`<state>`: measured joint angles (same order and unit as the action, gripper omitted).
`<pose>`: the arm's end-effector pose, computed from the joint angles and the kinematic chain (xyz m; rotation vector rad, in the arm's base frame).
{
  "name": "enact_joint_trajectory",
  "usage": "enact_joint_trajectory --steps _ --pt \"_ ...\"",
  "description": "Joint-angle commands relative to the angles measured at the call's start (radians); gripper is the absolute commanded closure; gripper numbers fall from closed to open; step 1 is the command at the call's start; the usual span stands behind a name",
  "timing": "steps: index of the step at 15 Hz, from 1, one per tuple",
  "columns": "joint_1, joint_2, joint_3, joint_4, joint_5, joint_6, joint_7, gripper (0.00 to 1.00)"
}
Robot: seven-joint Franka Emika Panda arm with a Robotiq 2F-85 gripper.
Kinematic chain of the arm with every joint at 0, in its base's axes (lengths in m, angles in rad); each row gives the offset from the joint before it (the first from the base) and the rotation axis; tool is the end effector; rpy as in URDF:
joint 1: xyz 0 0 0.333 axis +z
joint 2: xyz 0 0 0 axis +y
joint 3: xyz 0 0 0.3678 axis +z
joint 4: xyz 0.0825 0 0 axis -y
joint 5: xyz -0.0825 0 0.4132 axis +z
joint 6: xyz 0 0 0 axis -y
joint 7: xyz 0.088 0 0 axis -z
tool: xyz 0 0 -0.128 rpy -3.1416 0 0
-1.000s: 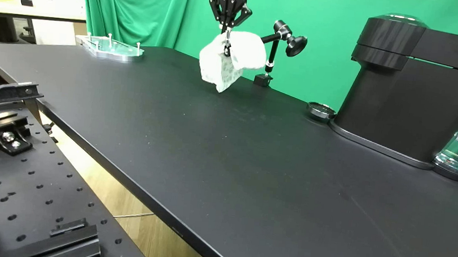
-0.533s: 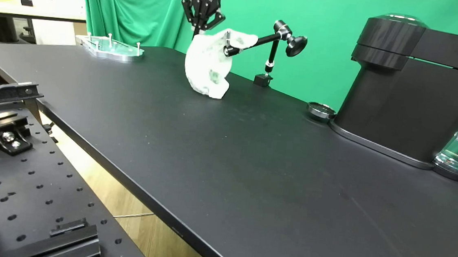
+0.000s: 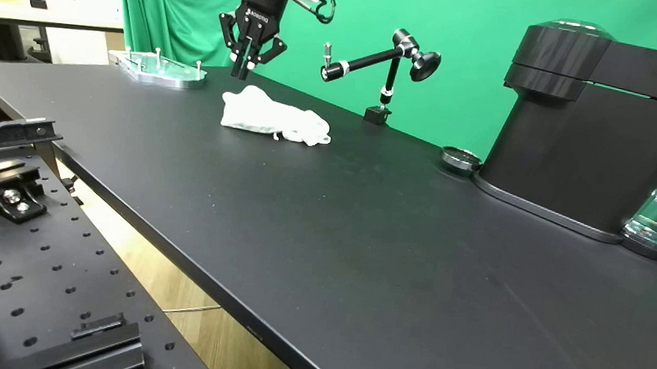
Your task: Place the white cloth on the table
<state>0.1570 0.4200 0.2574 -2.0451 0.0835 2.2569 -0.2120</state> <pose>0.5575 0.2466 0.2298 -2.8663 -0.8177 0.3186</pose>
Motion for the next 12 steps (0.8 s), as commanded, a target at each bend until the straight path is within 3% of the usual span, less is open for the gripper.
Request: enact_joint_trajectory --steps 1,4,9,12 --pt "0.008 -0.01 -0.006 -0.014 -0.011 -0.02 -0.024 0.54" --pt "0.031 -0.028 -0.024 -0.046 -0.08 0.031 -0.01 0.33" --pt "0.068 -0.076 -0.051 -0.136 -0.242 0.227 0.026 0.01" --pt "0.067 -0.111 -0.048 -0.188 -0.269 0.3 0.023 0.0"
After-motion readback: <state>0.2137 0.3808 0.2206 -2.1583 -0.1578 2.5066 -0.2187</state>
